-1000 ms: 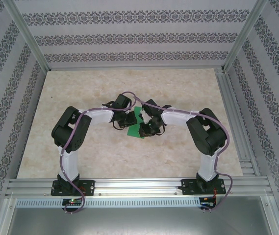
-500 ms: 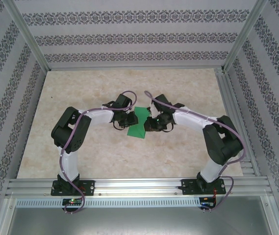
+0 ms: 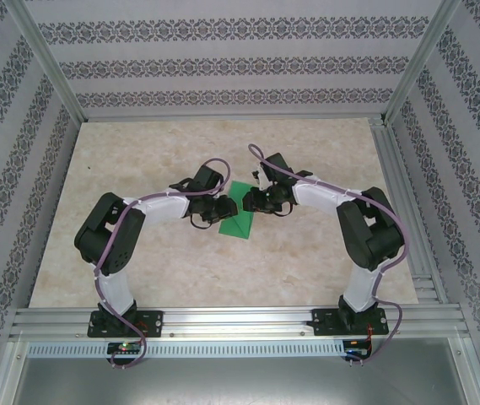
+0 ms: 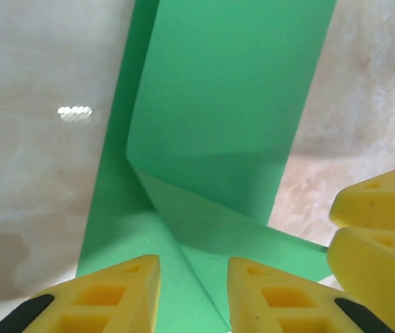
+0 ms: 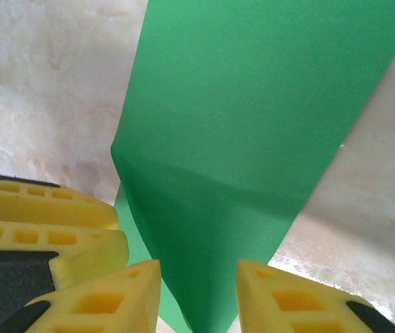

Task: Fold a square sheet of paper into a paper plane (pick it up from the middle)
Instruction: Fold the triangle a second time at the center of the table, then turn over the paper at the center of the table.

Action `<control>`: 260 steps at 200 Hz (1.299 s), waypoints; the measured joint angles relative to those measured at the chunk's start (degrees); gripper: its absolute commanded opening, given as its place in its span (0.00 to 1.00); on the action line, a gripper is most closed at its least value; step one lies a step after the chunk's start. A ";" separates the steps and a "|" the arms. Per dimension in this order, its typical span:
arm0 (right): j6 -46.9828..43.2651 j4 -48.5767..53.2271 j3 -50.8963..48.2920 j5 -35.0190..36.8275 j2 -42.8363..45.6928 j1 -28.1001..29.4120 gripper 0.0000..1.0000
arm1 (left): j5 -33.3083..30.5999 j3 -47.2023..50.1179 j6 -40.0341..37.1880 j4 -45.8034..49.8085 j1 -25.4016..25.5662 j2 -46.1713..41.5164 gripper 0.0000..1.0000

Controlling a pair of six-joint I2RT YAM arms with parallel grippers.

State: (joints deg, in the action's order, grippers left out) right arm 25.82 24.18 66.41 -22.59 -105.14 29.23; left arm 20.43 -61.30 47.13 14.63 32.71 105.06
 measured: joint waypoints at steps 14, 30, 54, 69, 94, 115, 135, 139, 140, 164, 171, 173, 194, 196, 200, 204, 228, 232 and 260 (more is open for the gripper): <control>-0.20 -0.02 0.28 -0.09 -0.59 0.00 0.38 | 0.07 0.59 0.35 -0.07 0.00 0.00 0.33; -0.37 -0.02 0.31 -0.44 -1.31 0.00 0.34 | 0.37 1.07 1.03 -0.68 0.00 0.00 0.35; -0.68 -0.02 0.31 -1.09 -2.29 0.00 0.25 | 1.68 1.66 1.90 -2.43 0.00 0.02 0.38; -0.74 -0.02 0.31 -1.29 -2.49 0.00 0.19 | 2.32 1.79 2.49 -3.54 0.00 0.07 0.39; -0.48 -1.03 0.02 -1.68 -2.49 -0.17 0.13 | 3.32 1.90 3.10 -5.66 0.00 0.22 0.46; -0.13 -3.08 -1.36 -2.69 -2.47 -0.92 0.10 | 4.39 2.58 3.96 -7.82 -0.02 0.35 0.51; 0.37 -4.92 -3.23 -3.50 -2.27 -1.99 0.09 | 5.29 3.19 4.72 -9.60 -0.07 0.66 0.56; 0.55 -5.33 -3.65 -3.72 -2.25 -2.21 0.09 | 5.35 3.32 4.94 -9.86 -0.07 0.70 0.56; 0.55 -5.40 -3.69 -3.74 -2.25 -2.25 0.09 | 5.40 3.34 4.96 -9.90 -0.07 0.70 0.56; 1.84 -7.65 -5.81 -5.20 -1.77 -3.56 0.09 | 6.19 3.82 5.53 -11.13 -0.07 1.03 0.58; 2.12 -8.24 -6.21 -5.55 -1.64 -3.82 0.09 | 6.34 3.93 5.60 -11.47 -0.07 1.14 0.58; 2.19 -8.39 -6.32 -5.66 -1.62 -3.89 0.09 | 6.34 3.93 5.66 -11.58 -0.07 1.14 0.57; 2.89 -9.44 -6.86 -6.38 -1.51 -4.02 0.10 | 6.84 3.93 5.79 -12.74 -0.07 1.55 0.52; 2.89 -9.51 -6.88 -6.45 -1.51 -4.02 0.10 | 6.99 3.93 5.88 -12.87 -0.07 1.62 0.52; 2.93 -9.66 -6.93 -6.56 -1.51 -4.02 0.10 | 7.19 3.93 5.86 -13.18 -0.07 1.75 0.50; 3.04 -9.70 -6.93 -6.64 -1.51 -4.02 0.10 | 7.37 3.93 5.88 -13.44 -0.07 1.90 0.49; 3.08 -10.10 -6.93 -6.99 -1.51 -4.02 0.10 | 7.85 3.93 5.86 -14.86 -0.07 3.28 0.41; 3.06 -10.12 -6.93 -7.06 -1.51 -4.02 0.10 | 7.91 3.93 5.81 -15.04 -0.07 3.56 0.40; 3.06 -10.12 -6.93 -7.10 -1.51 -4.17 0.10 | 8.26 3.91 5.68 -15.98 -0.09 4.28 0.29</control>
State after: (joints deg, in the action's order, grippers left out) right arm 28.88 14.06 59.48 -29.69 -106.65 25.06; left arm 28.69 -57.39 52.82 -1.34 32.62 109.34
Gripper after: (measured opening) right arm 0.099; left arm 0.343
